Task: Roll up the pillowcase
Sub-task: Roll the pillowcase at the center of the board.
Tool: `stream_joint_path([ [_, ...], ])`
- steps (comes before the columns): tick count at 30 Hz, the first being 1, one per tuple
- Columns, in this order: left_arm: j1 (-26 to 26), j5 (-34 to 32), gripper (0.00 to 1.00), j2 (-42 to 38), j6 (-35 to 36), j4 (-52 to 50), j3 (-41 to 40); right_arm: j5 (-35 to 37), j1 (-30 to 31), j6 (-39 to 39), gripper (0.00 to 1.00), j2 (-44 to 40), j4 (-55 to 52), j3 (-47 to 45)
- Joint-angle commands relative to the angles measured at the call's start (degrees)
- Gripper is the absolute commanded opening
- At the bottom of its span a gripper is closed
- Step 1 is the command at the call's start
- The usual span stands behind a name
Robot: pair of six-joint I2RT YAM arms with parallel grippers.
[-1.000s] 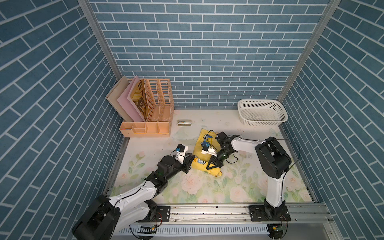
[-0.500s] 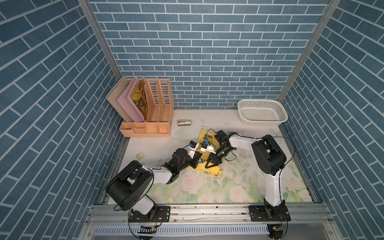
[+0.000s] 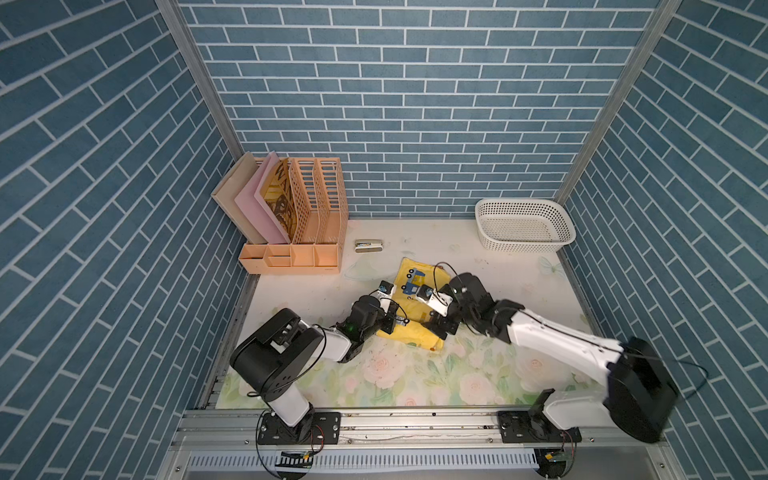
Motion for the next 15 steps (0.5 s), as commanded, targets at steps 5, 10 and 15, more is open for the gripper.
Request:
stream_joint_path([
  [5,0.8,-1.3,0.17,2.8,-0.5,-0.1,1.9,31.8,20.3,-3.7,1.0,4.5,15.0,-10.4],
  [10,1.5,-1.6,0.17,2.7,-0.6,-0.3,1.6,42.8,26.2,-6.7,1.0,13.7,25.7,-10.5],
  [15,1.8,-1.2,0.17,2.1,-0.8,-0.2,1.3,43.4,26.2,-7.8,1.0,23.6,29.7,-7.5],
])
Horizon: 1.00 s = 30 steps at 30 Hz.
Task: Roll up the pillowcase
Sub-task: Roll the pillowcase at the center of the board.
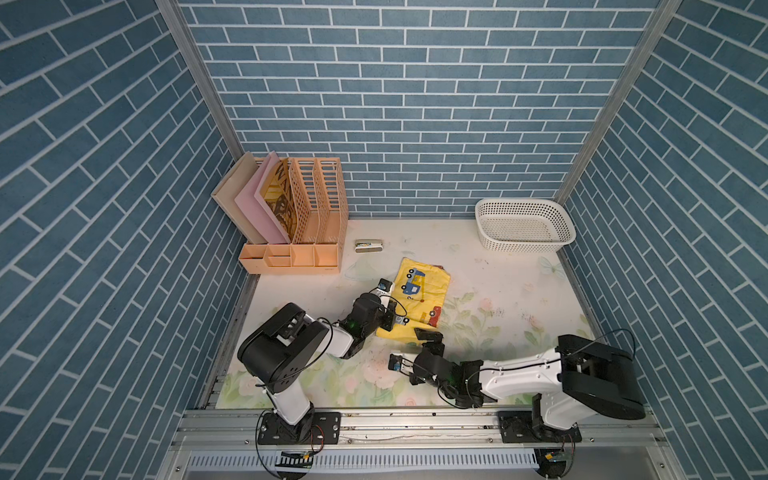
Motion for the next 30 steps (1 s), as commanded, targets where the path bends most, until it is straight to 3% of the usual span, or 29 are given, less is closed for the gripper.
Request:
stream_joint_path([
  [1,0.3,-0.2,0.17,-0.4,-0.3,0.0,-0.1,5.6,0.0,-1.5,1.0,5.9,6.7,2.7],
  [5,0.5,-0.1,0.16,-0.9,-0.4,0.1,-0.3,5.4,-2.7,0.2,0.98,11.4,5.8,4.9],
  [8,0.5,-0.2,0.16,-1.8,-0.4,0.4,-0.7,2.2,-5.4,1.6,0.86,12.0,3.4,5.6],
  [14,0.8,-0.4,0.18,-6.2,-1.6,1.9,-2.9,-4.9,-10.0,2.7,0.25,12.9,-1.2,6.4],
  [16,1.0,-3.1,0.27,-9.2,-3.7,3.3,-4.7,-8.7,-11.0,3.1,0.04,11.9,-2.4,6.1],
  [17,1.4,-3.5,0.31,-10.9,-4.5,4.1,-5.7,-10.1,-11.3,3.6,0.0,10.9,-2.4,5.7],
  [22,4.6,-3.5,0.4,-22.3,-7.2,4.5,-9.7,-26.5,-13.4,5.3,0.0,4.5,-10.8,6.3],
  [28,6.0,-3.6,0.4,-31.1,-5.7,-2.5,-10.5,-64.0,-21.8,5.7,0.0,3.7,-32.4,16.9],
  [30,6.0,-2.6,0.4,-32.7,-5.5,-4.2,-10.6,-71.3,-24.6,4.7,0.0,6.7,-39.6,21.7],
])
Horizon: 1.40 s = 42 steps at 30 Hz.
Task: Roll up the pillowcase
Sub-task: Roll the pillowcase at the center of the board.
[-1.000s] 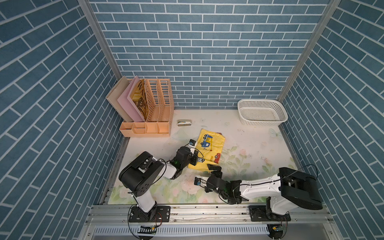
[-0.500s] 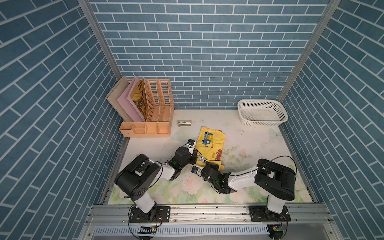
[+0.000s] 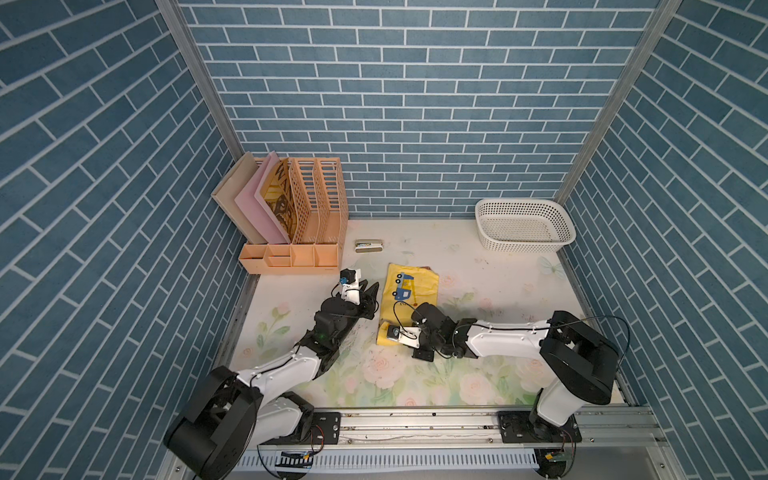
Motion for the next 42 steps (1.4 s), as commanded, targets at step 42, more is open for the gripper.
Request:
stream_joint_path([
  [42,-7.7,7.4,0.27,11.6,-1.1,8.7,-6.2,-42.4,-15.7,-6.7,0.31,35.1,-49.6,39.7],
])
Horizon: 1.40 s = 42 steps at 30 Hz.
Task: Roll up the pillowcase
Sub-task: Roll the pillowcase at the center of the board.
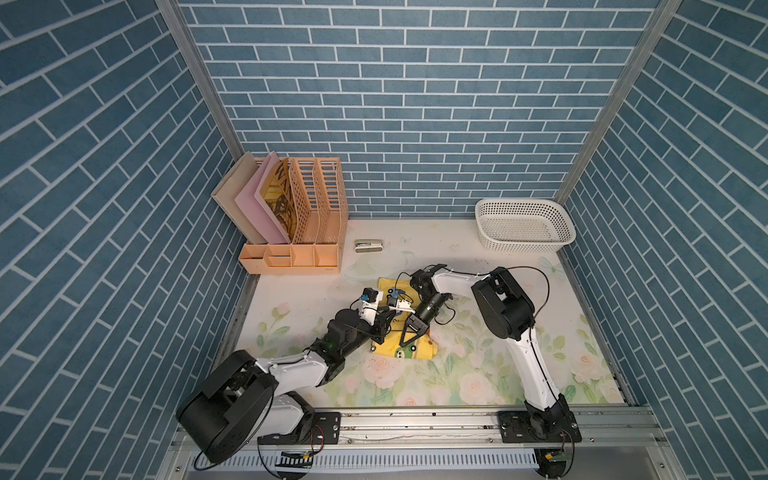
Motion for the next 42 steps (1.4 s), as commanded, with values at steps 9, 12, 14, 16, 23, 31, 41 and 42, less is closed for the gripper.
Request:
stream_joint_path([
  [9,-0.6,-7.1,0.22,5.2,-1.6,3.6,-1.7,16.2,-0.2,7.4,1.0,-19.0,22.1,-13.3],
  [12,-0.6,-8.3,0.22,4.7,-1.0,1.5,-1.1,35.3,0.6,12.7,1.0,-30.9,37.7,-24.3],
  [14,-0.6,-8.3,0.22,5.8,-0.8,1.4,-0.6,51.5,3.7,12.6,1.0,-38.9,48.0,-32.8],
  [16,-0.6,-8.4,0.22,6.9,-0.8,2.0,-0.4,67.4,9.5,9.2,1.0,-46.1,58.0,-41.4],
  [23,-0.5,-11.3,0.22,6.8,-1.0,0.7,0.2,83.0,28.5,-1.0,1.0,-59.4,82.6,-63.7],
  [31,-0.2,-13.5,0.23,3.3,-0.4,-2.5,1.2,91.1,37.7,-1.7,1.0,-49.8,87.8,-63.7],
  [41,0.6,-14.3,0.24,0.9,-1.6,-2.8,-0.2,87.8,39.8,0.2,0.97,-36.5,88.3,-56.0],
  [42,0.6,-14.3,0.24,0.2,-1.6,-2.8,-0.4,89.7,39.7,0.5,0.95,-34.9,88.8,-55.6],
])
